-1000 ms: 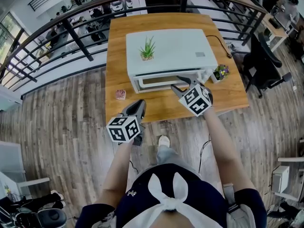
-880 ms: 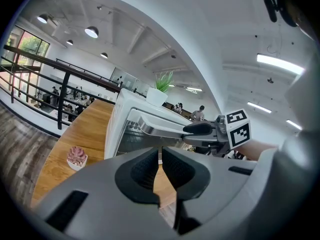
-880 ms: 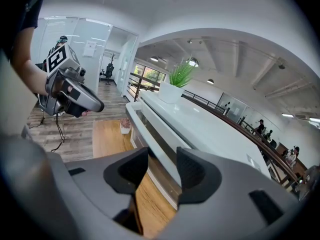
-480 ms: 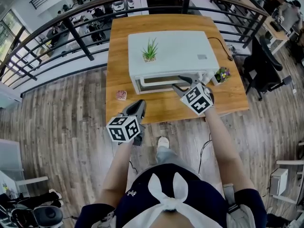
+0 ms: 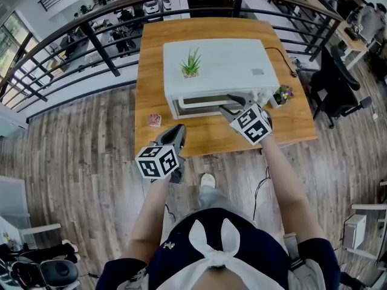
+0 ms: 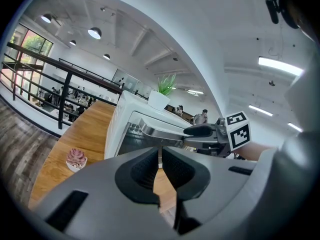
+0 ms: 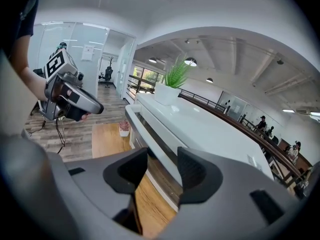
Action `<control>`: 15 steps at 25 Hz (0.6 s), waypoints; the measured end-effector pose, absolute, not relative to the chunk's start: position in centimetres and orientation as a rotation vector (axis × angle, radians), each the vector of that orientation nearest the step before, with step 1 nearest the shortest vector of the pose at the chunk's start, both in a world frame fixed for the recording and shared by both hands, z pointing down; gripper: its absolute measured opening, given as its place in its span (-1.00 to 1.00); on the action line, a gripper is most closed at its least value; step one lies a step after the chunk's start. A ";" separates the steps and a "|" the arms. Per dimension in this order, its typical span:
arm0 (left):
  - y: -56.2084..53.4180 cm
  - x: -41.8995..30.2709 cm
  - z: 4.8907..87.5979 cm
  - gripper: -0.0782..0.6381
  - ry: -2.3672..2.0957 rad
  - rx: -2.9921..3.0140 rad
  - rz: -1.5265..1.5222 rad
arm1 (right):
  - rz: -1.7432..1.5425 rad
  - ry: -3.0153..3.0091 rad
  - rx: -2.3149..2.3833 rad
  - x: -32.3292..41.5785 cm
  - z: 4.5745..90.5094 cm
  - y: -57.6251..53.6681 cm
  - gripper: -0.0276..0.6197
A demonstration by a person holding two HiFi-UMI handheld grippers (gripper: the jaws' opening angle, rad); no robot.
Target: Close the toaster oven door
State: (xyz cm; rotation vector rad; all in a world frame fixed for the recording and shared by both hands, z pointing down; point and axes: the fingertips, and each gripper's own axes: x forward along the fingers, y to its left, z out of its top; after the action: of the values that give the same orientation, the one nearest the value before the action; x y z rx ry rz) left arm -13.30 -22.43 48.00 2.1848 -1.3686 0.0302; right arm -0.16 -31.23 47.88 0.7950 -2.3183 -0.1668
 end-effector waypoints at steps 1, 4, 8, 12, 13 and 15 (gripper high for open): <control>-22.5 -13.3 47.8 -0.67 -1.372 2.188 0.025 | -0.165 -2.316 0.800 -0.2 47.9 -31.2 -0.32; -22.7 -13.2 47.0 -0.67 -1.378 2.200 0.007 | -0.152 -2.306 0.826 -0.1 47.7 -31.3 -0.31; -22.9 -13.1 46.1 -0.67 -1.381 2.219 -0.011 | -0.100 -2.349 0.869 0.1 47.1 -30.8 -0.34; -22.8 -13.3 45.0 -0.67 -1.409 2.236 -0.025 | -0.100 -2.396 0.918 0.3 46.0 -29.9 -0.37; -22.7 -13.3 44.7 -0.67 -1.416 2.239 -0.028 | -0.088 -2.414 0.932 0.4 45.6 -29.5 -0.38; -22.7 -13.3 44.2 -0.67 -1.425 2.247 -0.035 | -0.060 -2.450 0.959 0.5 45.0 -28.8 -0.39</control>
State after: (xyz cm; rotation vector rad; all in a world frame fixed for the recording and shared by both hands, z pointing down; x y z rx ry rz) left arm -13.28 -22.67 44.20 2.2468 -1.4255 -0.0349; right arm 0.47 -28.78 44.97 0.9592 -2.4498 -0.0599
